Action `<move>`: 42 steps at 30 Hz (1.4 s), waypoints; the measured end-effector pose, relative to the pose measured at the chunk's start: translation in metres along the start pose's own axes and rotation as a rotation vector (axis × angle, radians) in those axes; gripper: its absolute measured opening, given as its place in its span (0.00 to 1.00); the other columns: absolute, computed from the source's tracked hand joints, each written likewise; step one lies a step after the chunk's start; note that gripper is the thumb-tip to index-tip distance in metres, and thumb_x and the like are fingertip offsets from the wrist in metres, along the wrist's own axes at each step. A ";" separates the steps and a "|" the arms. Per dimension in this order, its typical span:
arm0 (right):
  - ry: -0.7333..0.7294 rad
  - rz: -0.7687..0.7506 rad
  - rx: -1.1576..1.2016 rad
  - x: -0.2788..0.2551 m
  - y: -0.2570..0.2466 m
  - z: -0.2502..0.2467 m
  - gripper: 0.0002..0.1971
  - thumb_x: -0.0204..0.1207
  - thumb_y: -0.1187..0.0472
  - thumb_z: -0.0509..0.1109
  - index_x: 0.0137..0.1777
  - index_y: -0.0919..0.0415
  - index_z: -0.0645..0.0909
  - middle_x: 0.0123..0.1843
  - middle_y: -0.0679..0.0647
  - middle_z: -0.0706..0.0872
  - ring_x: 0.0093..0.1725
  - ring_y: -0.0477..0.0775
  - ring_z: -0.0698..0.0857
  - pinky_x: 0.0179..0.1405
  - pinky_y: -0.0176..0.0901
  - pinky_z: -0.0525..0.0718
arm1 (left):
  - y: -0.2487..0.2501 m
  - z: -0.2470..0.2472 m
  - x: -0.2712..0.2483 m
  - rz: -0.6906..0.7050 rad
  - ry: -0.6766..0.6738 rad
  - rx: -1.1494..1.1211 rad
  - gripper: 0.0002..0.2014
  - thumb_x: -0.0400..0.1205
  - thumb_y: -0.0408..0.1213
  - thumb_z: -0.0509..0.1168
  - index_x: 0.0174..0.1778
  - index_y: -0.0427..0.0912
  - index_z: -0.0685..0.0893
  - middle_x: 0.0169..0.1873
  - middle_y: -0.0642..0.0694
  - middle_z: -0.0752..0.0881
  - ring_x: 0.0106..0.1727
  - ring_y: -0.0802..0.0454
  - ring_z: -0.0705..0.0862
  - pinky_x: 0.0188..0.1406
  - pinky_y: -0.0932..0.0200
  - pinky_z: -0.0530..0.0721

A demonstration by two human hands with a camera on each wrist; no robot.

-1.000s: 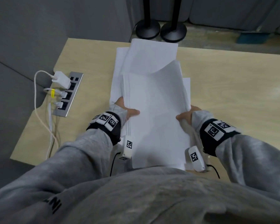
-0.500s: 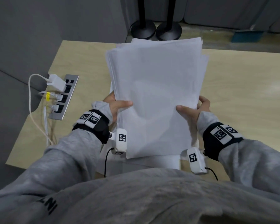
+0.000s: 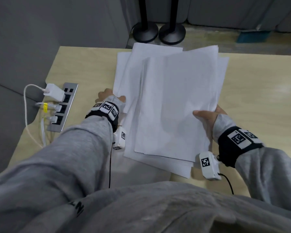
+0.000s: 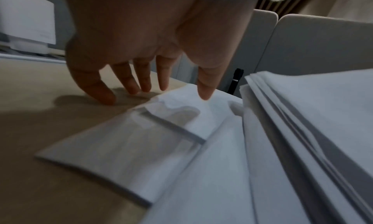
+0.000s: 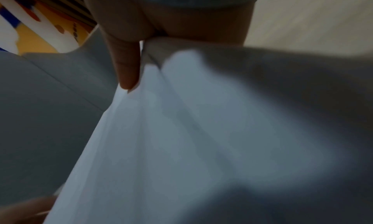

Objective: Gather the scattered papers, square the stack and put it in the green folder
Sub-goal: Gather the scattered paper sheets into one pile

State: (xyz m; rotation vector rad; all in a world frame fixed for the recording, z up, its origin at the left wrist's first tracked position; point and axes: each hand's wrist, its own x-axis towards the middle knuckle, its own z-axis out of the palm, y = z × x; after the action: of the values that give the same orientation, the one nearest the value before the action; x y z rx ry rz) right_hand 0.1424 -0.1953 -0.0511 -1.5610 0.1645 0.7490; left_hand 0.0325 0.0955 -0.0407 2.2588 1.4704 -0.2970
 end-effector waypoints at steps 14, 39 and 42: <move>0.064 0.075 -0.009 0.018 0.022 -0.022 0.13 0.70 0.76 0.71 0.52 0.63 0.82 0.29 0.49 0.90 0.27 0.51 0.89 0.28 0.41 0.87 | -0.014 -0.013 -0.004 -0.047 -0.205 0.308 0.32 0.74 0.54 0.70 0.61 0.29 0.75 0.58 0.34 0.80 0.56 0.42 0.78 0.47 0.60 0.76; -0.034 -0.068 -0.112 -0.034 -0.010 -0.030 0.21 0.52 0.62 0.77 0.49 0.61 0.86 0.46 0.62 0.90 0.47 0.67 0.89 0.57 0.63 0.85 | -0.085 0.013 -0.107 -0.072 -0.337 0.194 0.50 0.58 0.73 0.66 0.73 0.46 0.72 0.67 0.43 0.79 0.64 0.41 0.79 0.65 0.52 0.78; -0.025 -0.092 -0.120 -0.038 -0.017 -0.033 0.20 0.54 0.62 0.76 0.50 0.61 0.85 0.44 0.60 0.89 0.43 0.64 0.88 0.54 0.58 0.85 | -0.085 0.006 -0.105 -0.062 -0.266 0.076 0.31 0.78 0.57 0.64 0.76 0.46 0.70 0.73 0.39 0.72 0.72 0.38 0.72 0.71 0.55 0.72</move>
State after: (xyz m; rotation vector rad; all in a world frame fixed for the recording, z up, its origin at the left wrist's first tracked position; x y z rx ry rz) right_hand 0.1338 -0.2361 -0.0177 -1.6610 0.0296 0.7167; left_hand -0.0883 0.0368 -0.0237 2.1349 1.4099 -0.6556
